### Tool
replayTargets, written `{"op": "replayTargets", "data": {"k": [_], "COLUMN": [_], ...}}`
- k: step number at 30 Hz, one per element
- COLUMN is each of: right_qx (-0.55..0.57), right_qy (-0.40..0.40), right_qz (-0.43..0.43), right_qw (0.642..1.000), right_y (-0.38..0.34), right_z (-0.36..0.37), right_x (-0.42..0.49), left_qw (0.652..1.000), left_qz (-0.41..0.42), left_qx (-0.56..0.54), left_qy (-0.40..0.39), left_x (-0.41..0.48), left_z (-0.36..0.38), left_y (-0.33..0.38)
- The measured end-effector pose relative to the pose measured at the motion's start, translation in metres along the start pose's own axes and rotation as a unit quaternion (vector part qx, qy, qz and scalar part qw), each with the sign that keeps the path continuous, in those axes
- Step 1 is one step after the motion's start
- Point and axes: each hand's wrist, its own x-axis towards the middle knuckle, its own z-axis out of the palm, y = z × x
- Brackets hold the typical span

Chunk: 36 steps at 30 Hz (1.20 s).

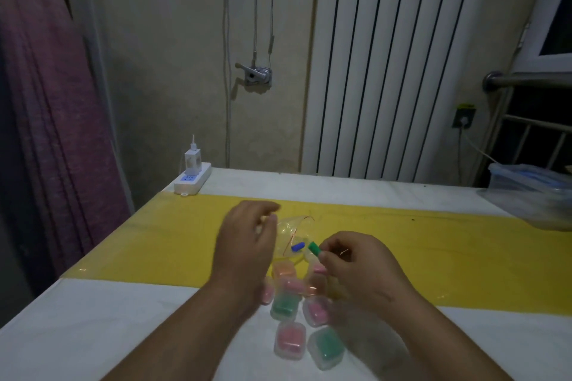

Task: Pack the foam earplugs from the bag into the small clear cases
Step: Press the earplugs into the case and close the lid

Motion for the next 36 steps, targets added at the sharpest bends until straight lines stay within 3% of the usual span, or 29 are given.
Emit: {"op": "replayTargets", "data": {"k": [3, 5, 11, 19, 29, 36], "right_qx": [0.058, 0.082, 0.126, 0.218, 0.315, 0.303], "right_qy": [0.012, 0.012, 0.020, 0.021, -0.002, -0.003], "right_qz": [-0.007, -0.007, -0.001, 0.038, 0.039, 0.018], "right_qw": [0.998, 0.997, 0.992, 0.975, 0.948, 0.953], "right_y": [0.003, 0.005, 0.008, 0.009, 0.008, 0.006], "right_z": [-0.004, -0.007, -0.003, -0.004, 0.002, 0.002], "right_x": [-0.002, 0.000, 0.000, 0.000, 0.000, -0.001], "left_qw": [0.985, 0.978, 0.975, 0.922, 0.915, 0.907], "left_qz": [0.061, 0.067, -0.061, -0.220, -0.224, -0.236], "left_qx": [-0.064, -0.049, -0.136, -0.297, -0.315, -0.323], "left_qy": [-0.148, -0.191, -0.162, -0.115, -0.118, -0.133], "left_x": [-0.011, -0.014, -0.016, -0.017, -0.019, -0.021], "left_z": [0.006, 0.009, 0.010, 0.006, 0.009, 0.009], "left_y": [0.012, 0.013, 0.023, 0.023, 0.029, 0.030]}}
